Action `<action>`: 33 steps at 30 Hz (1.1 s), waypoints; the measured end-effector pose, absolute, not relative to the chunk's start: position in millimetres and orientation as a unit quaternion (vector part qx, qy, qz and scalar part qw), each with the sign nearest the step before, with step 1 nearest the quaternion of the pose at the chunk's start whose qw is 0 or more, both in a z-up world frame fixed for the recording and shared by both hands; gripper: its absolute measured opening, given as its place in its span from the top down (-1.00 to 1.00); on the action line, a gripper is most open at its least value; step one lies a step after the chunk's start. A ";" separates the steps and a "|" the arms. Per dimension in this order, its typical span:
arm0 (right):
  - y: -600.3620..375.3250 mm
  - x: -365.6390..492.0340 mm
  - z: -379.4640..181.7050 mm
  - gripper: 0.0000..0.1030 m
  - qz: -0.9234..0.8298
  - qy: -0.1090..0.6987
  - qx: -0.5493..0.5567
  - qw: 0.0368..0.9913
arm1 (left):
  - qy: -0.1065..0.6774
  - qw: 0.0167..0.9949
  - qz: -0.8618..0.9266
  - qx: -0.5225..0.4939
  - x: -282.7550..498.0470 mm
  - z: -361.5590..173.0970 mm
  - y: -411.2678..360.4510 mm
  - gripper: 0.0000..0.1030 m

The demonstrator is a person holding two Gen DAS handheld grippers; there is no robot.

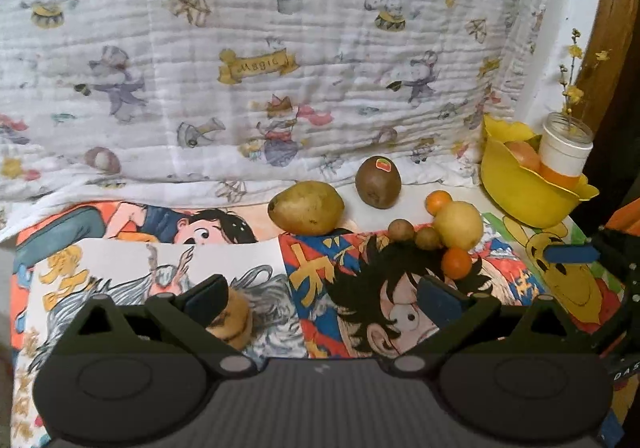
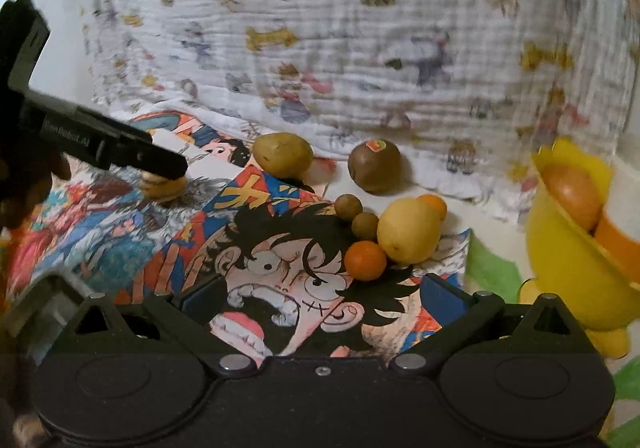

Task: Organize fruits
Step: 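Move both grippers back toward the remaining fruits, then grasp the tangerine with the right gripper while the left gripper grasps a small brown round fruit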

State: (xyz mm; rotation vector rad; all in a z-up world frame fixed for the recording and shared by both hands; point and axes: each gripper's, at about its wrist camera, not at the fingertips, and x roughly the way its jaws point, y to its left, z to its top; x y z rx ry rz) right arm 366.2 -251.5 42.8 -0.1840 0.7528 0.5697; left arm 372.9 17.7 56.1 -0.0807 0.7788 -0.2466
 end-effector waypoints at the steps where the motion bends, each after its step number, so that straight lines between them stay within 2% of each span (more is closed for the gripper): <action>1: -250.9 370.7 39.5 -0.98 0.271 0.365 -0.079 0.887 | 0.379 0.916 -0.122 -0.039 376.6 54.2 17.1 -0.99; 5: -250.9 387.0 28.0 -0.92 0.256 0.376 -0.056 0.889 | 0.371 0.917 -0.140 -0.030 389.9 49.5 10.6 -0.99; 14: -255.2 409.8 4.3 -0.63 0.241 0.390 -0.071 0.886 | 0.349 0.910 -0.225 -0.011 428.6 40.4 -15.9 -0.99; 22: -252.8 410.0 -2.6 -0.34 0.255 0.373 -0.123 0.884 | 0.304 0.889 -0.282 0.192 443.9 32.0 -56.8 -0.97; 28: -250.6 415.4 -8.6 -0.14 0.260 0.372 -0.136 0.881 | 0.291 0.851 -0.316 0.302 446.6 18.1 -79.0 -0.78; 33: -250.8 419.6 -10.4 -0.03 0.263 0.371 -0.131 0.881 | 0.298 0.834 -0.343 0.314 456.2 7.8 -86.6 -0.52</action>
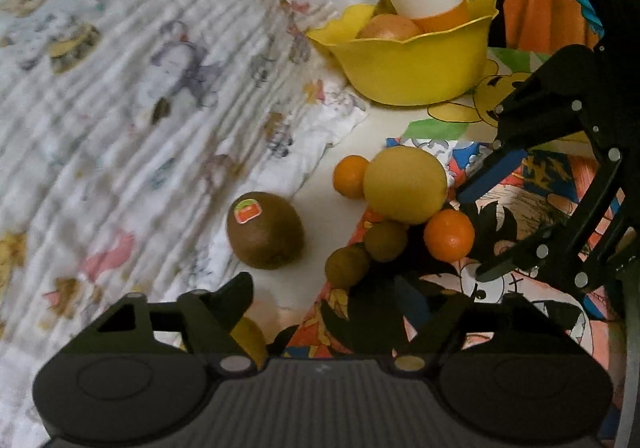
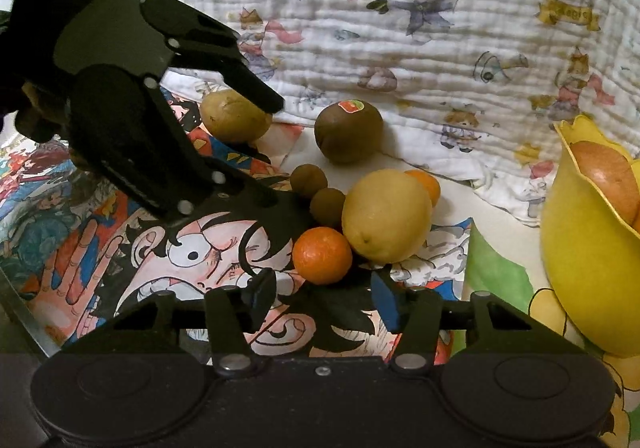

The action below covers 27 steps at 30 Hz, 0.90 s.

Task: Organize fruits
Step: 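Grasp the tangerine with the right gripper while the left gripper grasps a small brown round fruit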

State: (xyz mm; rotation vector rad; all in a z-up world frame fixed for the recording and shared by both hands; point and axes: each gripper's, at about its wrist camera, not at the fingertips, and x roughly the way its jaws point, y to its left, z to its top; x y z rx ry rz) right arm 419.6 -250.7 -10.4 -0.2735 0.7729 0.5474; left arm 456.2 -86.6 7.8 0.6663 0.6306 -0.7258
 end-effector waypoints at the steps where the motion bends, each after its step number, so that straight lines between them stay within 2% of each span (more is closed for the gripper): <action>1: -250.8 420.1 -10.3 -0.02 0.263 0.371 -0.131 0.881 | 0.297 0.833 -0.346 0.313 458.0 6.7 -87.3 -0.47; 11: -251.9 427.6 -11.7 -0.01 0.281 0.382 -0.111 0.874 | 0.291 0.809 -0.383 0.339 468.6 0.6 -91.2 -0.10; 14: -253.2 431.5 -12.8 -0.01 0.283 0.389 -0.096 0.872 | 0.292 0.804 -0.392 0.340 472.1 -0.2 -91.5 0.07; 18: -255.9 436.4 -14.9 -0.01 0.281 0.400 -0.065 0.870 | 0.290 0.801 -0.397 0.342 476.8 -2.0 -94.9 0.14; 22: -257.3 439.9 -16.0 0.00 0.275 0.401 -0.042 0.873 | 0.293 0.794 -0.404 0.347 479.8 -5.4 -96.6 0.35; 23: -257.4 440.3 -16.4 0.02 0.274 0.402 -0.039 0.873 | 0.294 0.792 -0.407 0.347 480.0 -6.4 -96.4 0.42; 27: -257.9 441.1 -17.6 0.26 0.267 0.400 -0.035 0.876 | 0.296 0.795 -0.408 0.338 479.8 -6.8 -94.0 0.44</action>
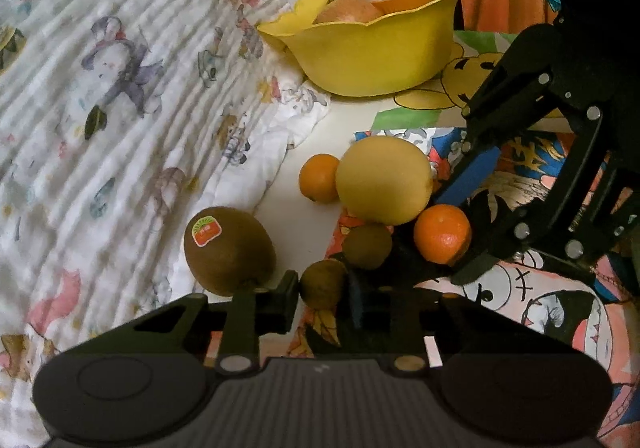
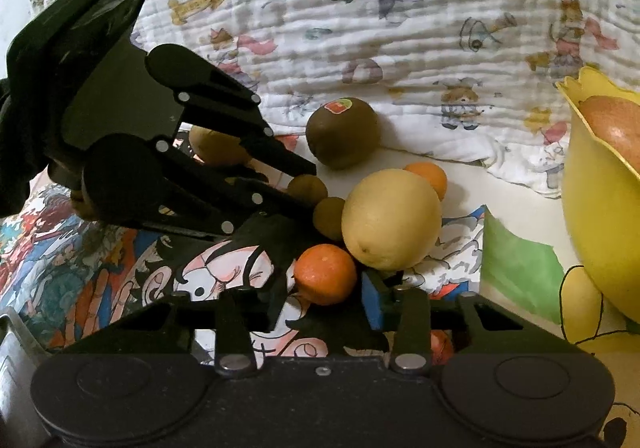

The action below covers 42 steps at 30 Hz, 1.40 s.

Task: Organize fruits
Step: 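Grasp the tangerine with the right gripper while the left gripper grasps a small brown round fruit, then carry both fruits onto the tray and open both grippers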

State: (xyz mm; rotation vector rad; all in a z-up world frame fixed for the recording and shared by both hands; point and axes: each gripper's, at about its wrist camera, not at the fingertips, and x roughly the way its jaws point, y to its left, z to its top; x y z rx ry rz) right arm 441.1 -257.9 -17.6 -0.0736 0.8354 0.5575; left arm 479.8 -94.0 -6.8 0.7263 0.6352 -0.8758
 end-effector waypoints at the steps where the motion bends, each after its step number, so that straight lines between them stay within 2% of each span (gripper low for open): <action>1: -258.3 441.1 -17.9 0.30 0.266 0.400 -0.034 0.876 | 0.298 0.797 -0.407 0.333 480.7 -6.7 -93.1 0.44; 18: -252.5 406.4 0.9 0.33 0.277 0.382 -0.035 0.881 | 0.311 0.829 -0.369 0.283 439.4 18.7 -74.1 0.45; 30: -236.1 347.2 34.9 0.33 0.317 0.359 -0.042 0.877 | 0.308 0.874 -0.333 0.174 350.5 60.5 -28.7 0.45; 42: -192.4 280.6 29.2 0.33 0.404 0.390 -0.074 0.824 | 0.331 0.873 -0.336 0.123 243.3 52.3 12.1 0.45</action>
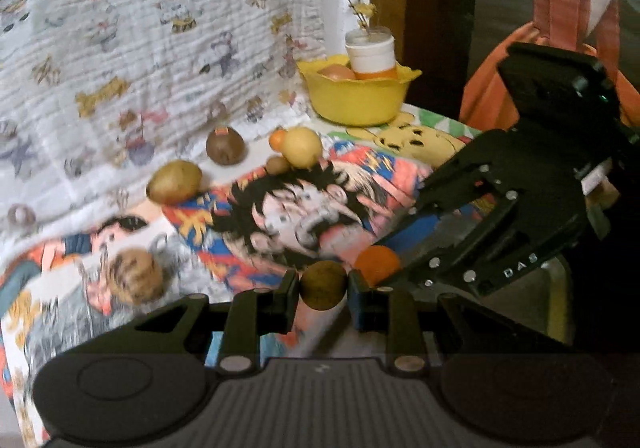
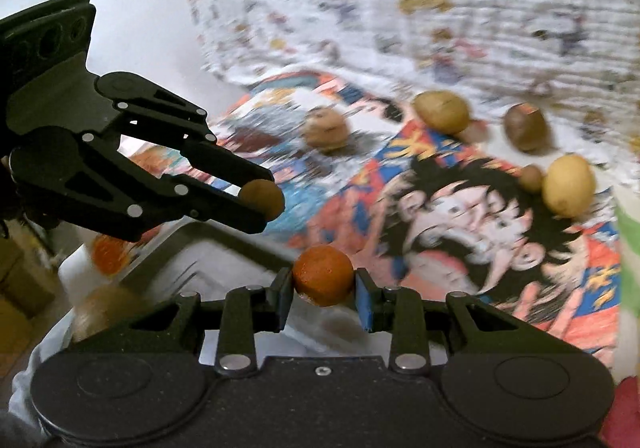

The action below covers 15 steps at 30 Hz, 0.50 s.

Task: Organize fruits
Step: 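Carry both fruits onto the tray and open both grippers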

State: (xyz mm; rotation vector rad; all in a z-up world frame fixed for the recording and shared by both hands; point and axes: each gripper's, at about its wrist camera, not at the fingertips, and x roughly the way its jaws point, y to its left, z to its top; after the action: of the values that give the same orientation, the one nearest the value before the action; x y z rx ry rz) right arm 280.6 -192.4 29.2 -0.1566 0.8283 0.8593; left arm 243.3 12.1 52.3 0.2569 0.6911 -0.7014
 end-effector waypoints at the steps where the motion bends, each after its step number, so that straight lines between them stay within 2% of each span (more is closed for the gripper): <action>1: -190.3 276.6 28.7 0.33 0.408 0.392 -0.076 0.821 | 0.333 0.873 -0.335 0.122 236.9 51.2 14.6 0.45; 15: -163.9 247.8 27.6 0.32 0.414 0.434 -0.107 0.793 | 0.387 0.861 -0.313 0.104 187.1 33.2 42.7 0.44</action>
State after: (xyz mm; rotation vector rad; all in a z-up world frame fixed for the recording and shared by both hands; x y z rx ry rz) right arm 247.8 -163.9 27.6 -0.2295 0.9339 0.8897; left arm 187.1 42.7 33.2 0.2181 0.8113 -0.6565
